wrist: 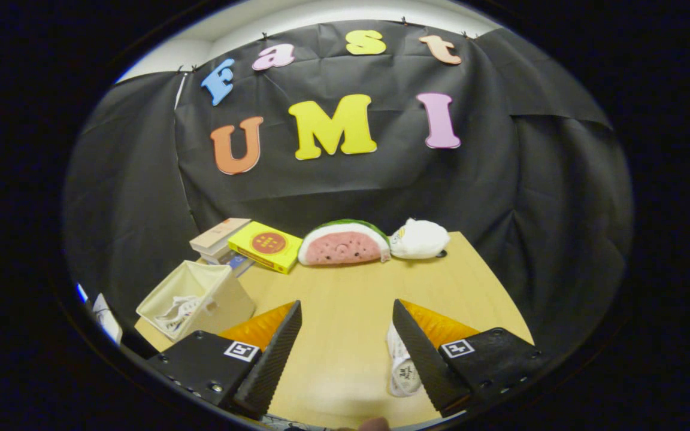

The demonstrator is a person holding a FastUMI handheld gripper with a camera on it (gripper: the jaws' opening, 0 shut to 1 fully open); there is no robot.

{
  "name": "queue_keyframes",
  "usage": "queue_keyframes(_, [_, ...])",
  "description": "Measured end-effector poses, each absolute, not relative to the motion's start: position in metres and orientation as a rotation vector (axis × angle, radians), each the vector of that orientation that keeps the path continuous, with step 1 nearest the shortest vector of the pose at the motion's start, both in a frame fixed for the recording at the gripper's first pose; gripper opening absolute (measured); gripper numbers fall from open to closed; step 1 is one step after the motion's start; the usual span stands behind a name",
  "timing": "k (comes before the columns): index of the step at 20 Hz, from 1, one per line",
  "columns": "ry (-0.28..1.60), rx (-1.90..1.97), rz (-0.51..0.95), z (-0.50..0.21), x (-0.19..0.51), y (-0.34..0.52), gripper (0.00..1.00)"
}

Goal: Open the storage box then place both shoes into the box .Put the left shoe in first, then the right shoe, with the right side of both shoes facing outward in a uniform manner.

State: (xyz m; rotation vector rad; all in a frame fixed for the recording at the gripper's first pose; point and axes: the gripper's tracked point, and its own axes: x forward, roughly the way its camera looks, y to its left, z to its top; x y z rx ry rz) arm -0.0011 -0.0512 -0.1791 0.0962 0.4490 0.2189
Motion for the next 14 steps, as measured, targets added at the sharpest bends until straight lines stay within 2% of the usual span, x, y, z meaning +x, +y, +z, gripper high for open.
queue_keyframes(7, [0.595, 0.06, 0.143, -0.276, 0.006, -0.145, 0.94])
queue_keyframes(14, [0.755, 0.03, 0.219, -0.358, 0.01, -0.148, 0.94])
